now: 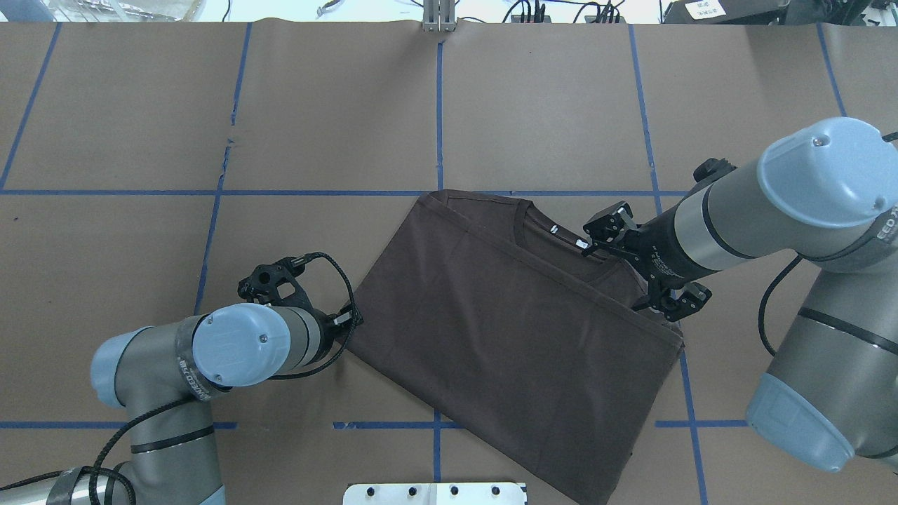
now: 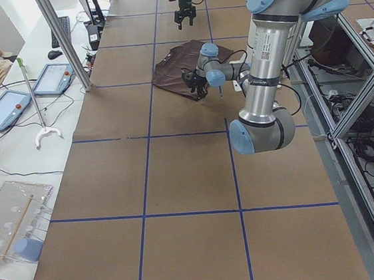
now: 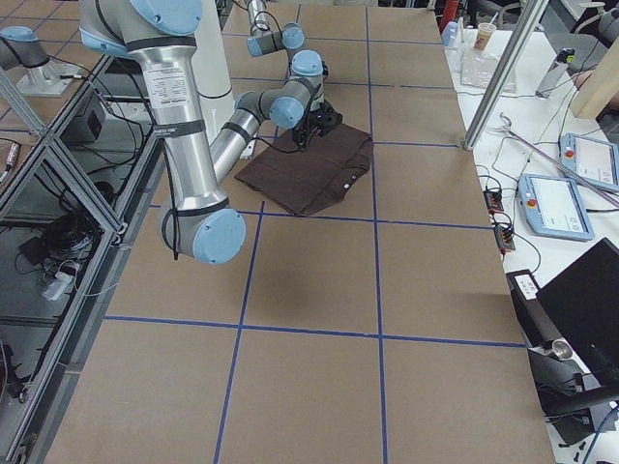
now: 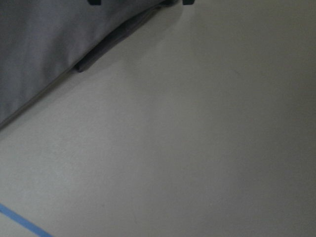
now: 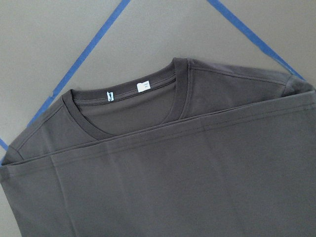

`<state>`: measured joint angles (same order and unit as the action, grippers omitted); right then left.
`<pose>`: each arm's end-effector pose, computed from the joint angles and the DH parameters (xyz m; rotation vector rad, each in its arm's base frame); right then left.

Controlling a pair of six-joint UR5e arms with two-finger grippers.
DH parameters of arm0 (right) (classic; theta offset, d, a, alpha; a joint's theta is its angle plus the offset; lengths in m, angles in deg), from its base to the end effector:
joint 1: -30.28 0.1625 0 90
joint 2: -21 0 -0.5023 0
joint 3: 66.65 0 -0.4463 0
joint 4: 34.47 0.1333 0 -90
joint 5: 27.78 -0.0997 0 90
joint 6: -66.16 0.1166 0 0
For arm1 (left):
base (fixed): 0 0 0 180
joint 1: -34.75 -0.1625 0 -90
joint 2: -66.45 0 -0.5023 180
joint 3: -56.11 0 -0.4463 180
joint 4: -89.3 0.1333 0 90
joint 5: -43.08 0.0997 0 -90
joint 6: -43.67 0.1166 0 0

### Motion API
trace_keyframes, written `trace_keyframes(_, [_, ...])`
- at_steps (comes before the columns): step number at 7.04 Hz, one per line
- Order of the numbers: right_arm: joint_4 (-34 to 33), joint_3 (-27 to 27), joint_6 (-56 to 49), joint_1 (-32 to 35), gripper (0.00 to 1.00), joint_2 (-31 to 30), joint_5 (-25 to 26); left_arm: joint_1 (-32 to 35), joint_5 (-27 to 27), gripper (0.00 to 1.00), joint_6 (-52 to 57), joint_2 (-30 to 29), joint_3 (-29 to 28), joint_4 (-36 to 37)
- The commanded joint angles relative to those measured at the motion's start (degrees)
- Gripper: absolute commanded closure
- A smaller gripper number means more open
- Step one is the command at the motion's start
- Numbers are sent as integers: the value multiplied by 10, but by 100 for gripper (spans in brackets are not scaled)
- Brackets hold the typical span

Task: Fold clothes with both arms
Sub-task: 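Grasp the collar with the right gripper and the lower corner with the left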

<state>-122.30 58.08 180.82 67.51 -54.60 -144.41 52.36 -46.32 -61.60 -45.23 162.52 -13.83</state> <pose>-0.3974 -0.4037 0.2989 -0.3433 -0.9456 0.7831 0.6171 -0.3370 0.3493 0.0284 0.9055 -0.5394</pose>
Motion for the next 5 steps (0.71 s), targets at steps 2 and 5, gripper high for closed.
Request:
trace_keyframes(2, [0, -2, 0, 0, 0, -2, -1, -8, 0, 43, -1, -2, -3, 1])
trace_keyframes(5, [0, -1, 0, 0, 0, -6, 2, -6, 1, 46, 7, -3, -11, 1])
